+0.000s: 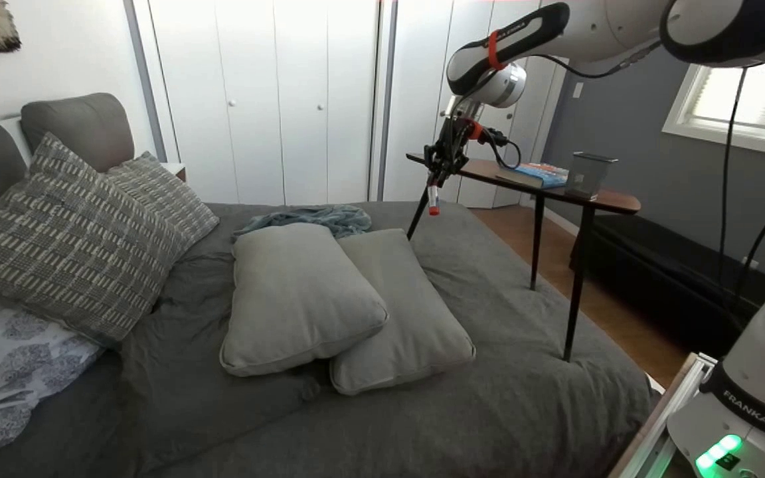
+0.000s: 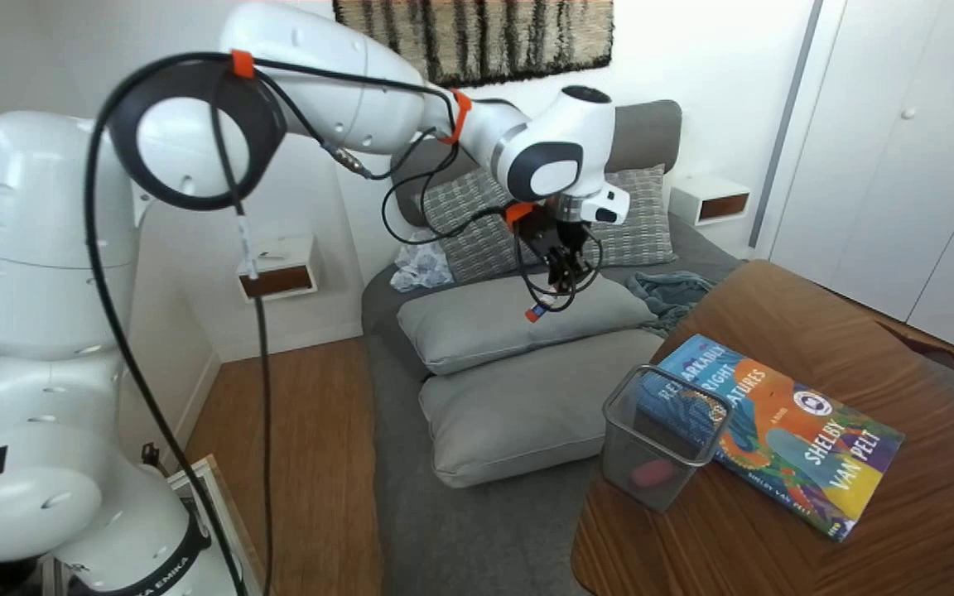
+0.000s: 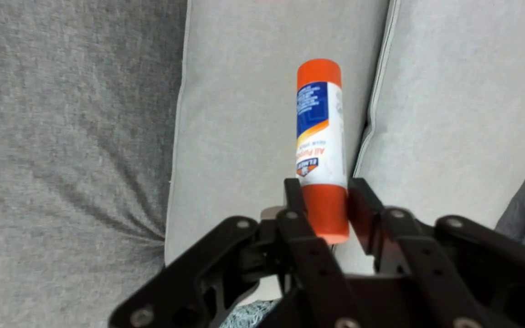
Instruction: Put the glue stick on top of the light grey pillow
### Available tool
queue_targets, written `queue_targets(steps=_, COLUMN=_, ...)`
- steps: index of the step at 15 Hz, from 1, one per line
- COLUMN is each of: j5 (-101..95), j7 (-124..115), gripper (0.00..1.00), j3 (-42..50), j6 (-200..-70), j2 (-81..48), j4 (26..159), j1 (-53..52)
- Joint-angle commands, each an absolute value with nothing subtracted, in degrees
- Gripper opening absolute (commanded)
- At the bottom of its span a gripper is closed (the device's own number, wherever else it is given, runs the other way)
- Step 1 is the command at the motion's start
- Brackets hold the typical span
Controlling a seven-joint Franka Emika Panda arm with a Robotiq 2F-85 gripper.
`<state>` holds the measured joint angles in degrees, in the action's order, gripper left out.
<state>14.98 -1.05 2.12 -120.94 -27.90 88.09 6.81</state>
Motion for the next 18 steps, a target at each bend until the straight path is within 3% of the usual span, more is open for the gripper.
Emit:
queue_targets(steps=1, j5=12.4, j7=-1.6, gripper=0.07, j3=-0.3, j6=-114.6, j2=-39.7, j4=73.9, j1=4.3)
queue_targets(steps=3, j5=11.1, j7=-2.1, gripper=0.07, j3=-0.8, j6=-111.2, j2=-44.2, j4=68.5, j1=3.0)
queue_targets(steps=4, j5=12.7, j7=-1.3, gripper=0.07, j3=-0.7, j6=-115.9, j2=-39.0, j4=77.0, j1=3.9)
queue_targets(steps=5, j5=12.6, j7=-1.6, gripper=0.30, j3=-0.9, j6=-115.8, j2=-40.5, j4=75.7, j1=3.3)
queue_targets(steps=9, j5=12.6, j7=-1.5, gripper=0.30, j3=-0.8, j6=-116.0, j2=-40.4, j4=75.8, j1=3.9)
queue_targets(steps=10, j5=12.4, j7=-4.7, gripper=0.07, j3=-0.2, j6=-117.3, j2=-42.9, j4=73.9, j1=3.1)
queue_targets(steps=14, j5=14.5, j7=-10.6, gripper=0.07, j3=-0.4, j6=-120.9, j2=-51.1, j4=69.0, j1=3.2)
queue_targets(steps=18, j5=16.6, j7=-13.6, gripper=0.07, j3=-2.3, j6=-115.5, j2=-60.9, j4=60.0, j1=4.6)
